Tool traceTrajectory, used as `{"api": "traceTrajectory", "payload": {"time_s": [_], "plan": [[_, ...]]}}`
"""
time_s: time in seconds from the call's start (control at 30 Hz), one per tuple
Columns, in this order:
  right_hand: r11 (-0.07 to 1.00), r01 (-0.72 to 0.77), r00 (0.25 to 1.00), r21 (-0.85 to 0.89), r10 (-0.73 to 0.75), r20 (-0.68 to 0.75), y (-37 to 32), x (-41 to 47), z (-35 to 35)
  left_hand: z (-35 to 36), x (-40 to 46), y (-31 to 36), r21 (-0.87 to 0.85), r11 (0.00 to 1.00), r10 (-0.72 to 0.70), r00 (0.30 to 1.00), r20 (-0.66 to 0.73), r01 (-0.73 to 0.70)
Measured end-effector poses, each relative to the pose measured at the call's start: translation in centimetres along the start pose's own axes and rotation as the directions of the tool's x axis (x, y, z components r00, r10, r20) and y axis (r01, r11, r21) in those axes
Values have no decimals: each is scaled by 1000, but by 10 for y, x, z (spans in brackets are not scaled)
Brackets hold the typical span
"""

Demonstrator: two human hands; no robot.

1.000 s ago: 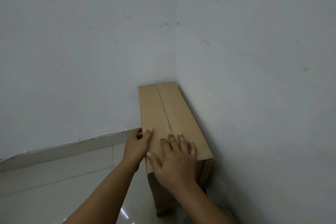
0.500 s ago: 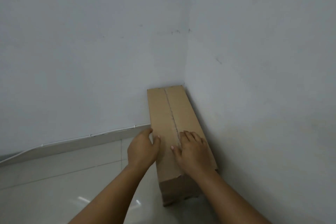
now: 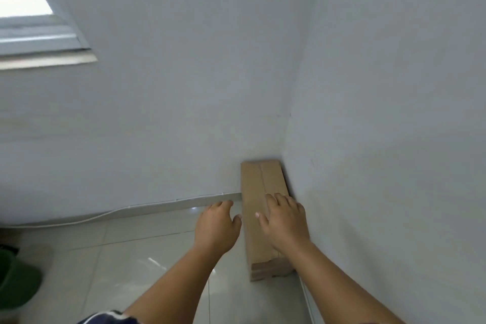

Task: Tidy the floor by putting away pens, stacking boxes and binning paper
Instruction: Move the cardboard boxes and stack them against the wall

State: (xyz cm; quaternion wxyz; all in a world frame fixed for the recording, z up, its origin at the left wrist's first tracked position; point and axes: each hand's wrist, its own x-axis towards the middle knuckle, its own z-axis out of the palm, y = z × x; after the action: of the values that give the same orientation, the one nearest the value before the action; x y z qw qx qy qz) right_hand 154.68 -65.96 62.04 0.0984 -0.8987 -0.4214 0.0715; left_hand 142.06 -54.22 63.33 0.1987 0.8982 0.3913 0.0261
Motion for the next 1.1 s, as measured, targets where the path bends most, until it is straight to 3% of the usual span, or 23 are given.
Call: {"api": "traceTrajectory", "payload": {"time_s": [0.27,0.57,0.8,1.1], "plan": [[995,103,992,-3,-103,-71,-49,-31,-75,-79,-40,2,-7,1000,13,993,-120,-14],[944,330,941,7,-328,-87,-90,-86,-63,-95,-146,-35,-95,965,-258,946,-195,244],[793,601,797,98,-604,6,-140,-146,-43,-85,-254,-56,-202,885,-464,836,-293,420],[583,795,573,168,-812,109,-227,-254,-10,-74,-413,-100,-313,678,-735,594,-327,666]]}}
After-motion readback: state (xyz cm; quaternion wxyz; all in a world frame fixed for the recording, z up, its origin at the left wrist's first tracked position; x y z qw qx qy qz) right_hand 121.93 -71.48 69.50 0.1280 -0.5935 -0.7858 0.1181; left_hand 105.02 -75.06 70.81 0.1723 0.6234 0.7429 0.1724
